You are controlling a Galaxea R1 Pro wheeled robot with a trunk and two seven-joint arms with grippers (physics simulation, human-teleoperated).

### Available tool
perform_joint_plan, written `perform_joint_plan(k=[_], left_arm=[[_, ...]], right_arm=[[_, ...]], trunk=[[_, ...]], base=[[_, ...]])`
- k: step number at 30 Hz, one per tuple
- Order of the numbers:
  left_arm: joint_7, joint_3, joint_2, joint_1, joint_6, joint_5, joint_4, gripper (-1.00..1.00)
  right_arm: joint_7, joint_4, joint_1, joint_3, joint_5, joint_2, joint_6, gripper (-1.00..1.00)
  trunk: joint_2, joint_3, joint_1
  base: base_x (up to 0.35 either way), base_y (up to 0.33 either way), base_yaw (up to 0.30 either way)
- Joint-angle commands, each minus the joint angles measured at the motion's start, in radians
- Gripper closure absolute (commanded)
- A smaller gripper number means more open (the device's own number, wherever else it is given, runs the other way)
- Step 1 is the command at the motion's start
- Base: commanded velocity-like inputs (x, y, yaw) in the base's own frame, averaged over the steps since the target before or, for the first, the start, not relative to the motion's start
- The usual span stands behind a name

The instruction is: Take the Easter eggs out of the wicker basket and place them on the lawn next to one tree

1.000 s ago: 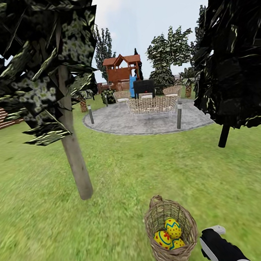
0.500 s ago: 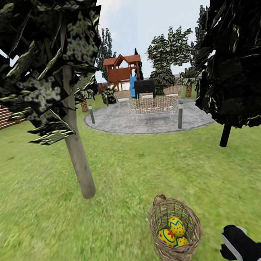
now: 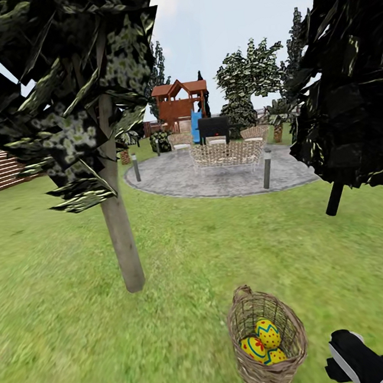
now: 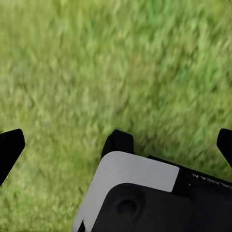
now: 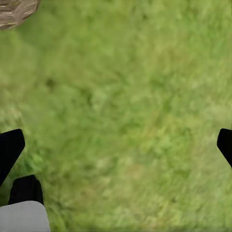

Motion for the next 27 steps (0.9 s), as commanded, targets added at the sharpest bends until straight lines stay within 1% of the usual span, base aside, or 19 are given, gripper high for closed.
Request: perform_joint_plan(k=[1, 4, 8, 16, 20, 27], left_arm=[[-0.003, 0.002, -0.001, -0.001, 0.004, -0.001, 0.000, -1.00], [-0.003, 0.002, -0.002, -0.001, 0.003, -0.001, 0.001, -1.00], [-0.002, 0.002, -0.006, -0.001, -0.006, -0.001, 0.004, -1.00], [-0.001, 0.002, -0.007, -0.001, -0.011, -0.001, 0.005, -1.00], [-0.002, 0.003, -0.007, -0.001, -0.011, -0.001, 0.006, -1.00], [-0.002, 0.003, -0.003, -0.001, -0.011, 0.000, 0.006, -1.00]], right_arm=[[-0.003, -0.002, 0.000, 0.002, -0.001, 0.000, 0.006, -1.00], [-0.003, -0.002, 0.000, 0.002, -0.001, 0.000, 0.006, -1.00], [-0.003, -0.002, 0.000, 0.005, -0.001, 0.001, 0.005, -1.00], [-0.003, -0.002, 0.000, 0.005, -0.001, 0.001, 0.004, -1.00], [-0.003, -0.002, 0.000, 0.006, -0.002, 0.001, 0.004, -1.00], [-0.003, -0.002, 0.000, 0.011, -0.001, 0.005, 0.004, -1.00]], trunk=[[-0.001, -0.001, 0.000], [-0.001, -0.001, 0.000], [-0.001, -0.001, 0.000], [-0.001, -0.001, 0.000], [-0.001, -0.001, 0.000], [-0.001, -0.001, 0.000]], base=[[0.005, 0.323, 0.000], [0.057, 0.323, 0.000], [0.172, 0.253, 0.000], [0.079, 0.062, 0.000], [0.254, 0.089, 0.000], [0.312, 0.162, 0.000]])
